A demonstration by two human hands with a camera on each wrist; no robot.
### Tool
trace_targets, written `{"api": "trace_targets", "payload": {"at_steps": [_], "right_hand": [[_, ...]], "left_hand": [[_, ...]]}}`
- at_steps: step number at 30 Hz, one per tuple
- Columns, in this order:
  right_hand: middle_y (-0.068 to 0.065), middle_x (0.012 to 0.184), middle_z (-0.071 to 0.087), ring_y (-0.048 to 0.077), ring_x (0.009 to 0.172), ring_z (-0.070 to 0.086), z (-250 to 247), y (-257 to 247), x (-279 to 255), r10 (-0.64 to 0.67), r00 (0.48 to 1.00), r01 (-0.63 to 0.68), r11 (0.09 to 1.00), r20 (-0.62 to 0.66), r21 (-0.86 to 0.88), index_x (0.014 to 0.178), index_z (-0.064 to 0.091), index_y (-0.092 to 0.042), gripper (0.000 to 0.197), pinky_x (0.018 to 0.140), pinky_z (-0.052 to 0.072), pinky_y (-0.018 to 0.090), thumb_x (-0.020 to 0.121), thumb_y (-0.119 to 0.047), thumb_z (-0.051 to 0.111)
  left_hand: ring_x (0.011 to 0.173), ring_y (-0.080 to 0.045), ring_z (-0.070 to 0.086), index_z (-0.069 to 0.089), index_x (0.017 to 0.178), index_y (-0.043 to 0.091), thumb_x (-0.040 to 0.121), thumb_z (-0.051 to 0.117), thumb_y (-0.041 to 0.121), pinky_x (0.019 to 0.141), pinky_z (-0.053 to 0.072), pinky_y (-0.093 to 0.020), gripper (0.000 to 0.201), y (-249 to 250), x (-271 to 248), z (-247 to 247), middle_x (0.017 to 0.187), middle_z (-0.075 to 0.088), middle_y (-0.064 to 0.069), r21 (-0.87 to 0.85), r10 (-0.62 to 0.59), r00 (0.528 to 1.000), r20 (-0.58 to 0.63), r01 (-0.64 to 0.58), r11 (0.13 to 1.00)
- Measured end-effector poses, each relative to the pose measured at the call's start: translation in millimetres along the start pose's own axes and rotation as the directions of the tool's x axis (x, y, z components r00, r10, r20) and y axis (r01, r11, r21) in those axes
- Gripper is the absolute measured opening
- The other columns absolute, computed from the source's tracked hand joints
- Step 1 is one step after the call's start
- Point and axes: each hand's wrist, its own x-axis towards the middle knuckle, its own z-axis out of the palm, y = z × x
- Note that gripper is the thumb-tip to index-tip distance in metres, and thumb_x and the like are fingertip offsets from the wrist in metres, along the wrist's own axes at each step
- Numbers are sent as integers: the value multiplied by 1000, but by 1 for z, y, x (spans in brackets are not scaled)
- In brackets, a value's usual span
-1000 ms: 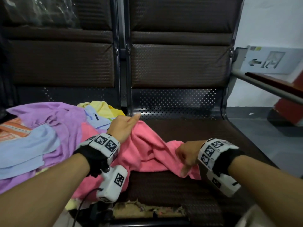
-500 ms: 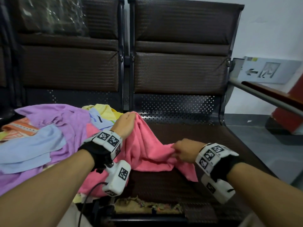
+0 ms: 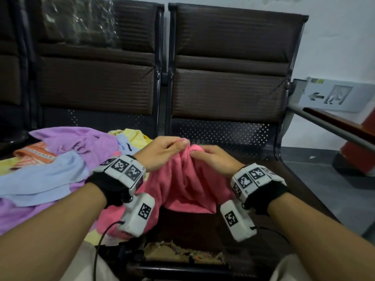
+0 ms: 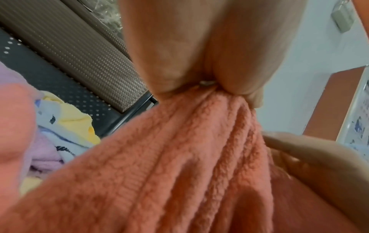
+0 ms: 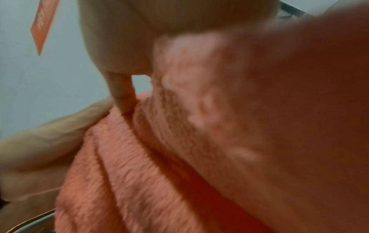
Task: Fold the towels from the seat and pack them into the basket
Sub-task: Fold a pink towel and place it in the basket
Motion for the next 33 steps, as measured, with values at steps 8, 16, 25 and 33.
{"api": "trace_targets", "payload": {"at_steps": [8, 16, 25, 33], "right_hand": [[6, 61, 67, 15, 56, 61, -10, -7, 3, 30, 988, 19, 950, -149, 313, 63, 70, -8, 38, 58, 50, 26, 93, -27, 56], [-11, 55, 61, -5, 56, 57, -62, -4, 5, 133, 616, 143, 951, -777, 276, 75, 67, -10, 34, 52, 40, 8, 92, -35, 51], [1, 74, 63, 10, 67, 55, -52, 32, 5, 12, 776, -17, 1000, -631, -2, 85, 68, -11, 18, 54, 39, 12, 90, -25, 60], [2, 84, 67, 9, 73, 66, -33, 41, -4, 70, 981, -51, 993, -183, 104, 124, 50, -3, 60, 72, 53, 21, 71, 2, 78]], "left_hand": [[84, -22, 60, 66, 94, 6, 91, 59, 20, 81, 47, -37, 16, -26, -16, -19, 87, 67, -7, 252, -52, 992, -118, 80, 964], [85, -20, 56, 60, 94, 13, 81, 53, -1, 72, 39, -28, 20, -43, -16, -32, 89, 60, 0, 538, -131, 976, -177, 207, 817], [69, -19, 50, 61, 77, 6, 95, 50, 13, 64, 41, -29, 22, -28, -16, -8, 70, 54, -5, 306, -390, 921, 1, 371, 877], [75, -23, 54, 59, 84, 7, 96, 47, 15, 71, 43, -31, 18, -4, -6, 27, 81, 58, -13, -183, -470, 880, -59, 454, 872]]}}
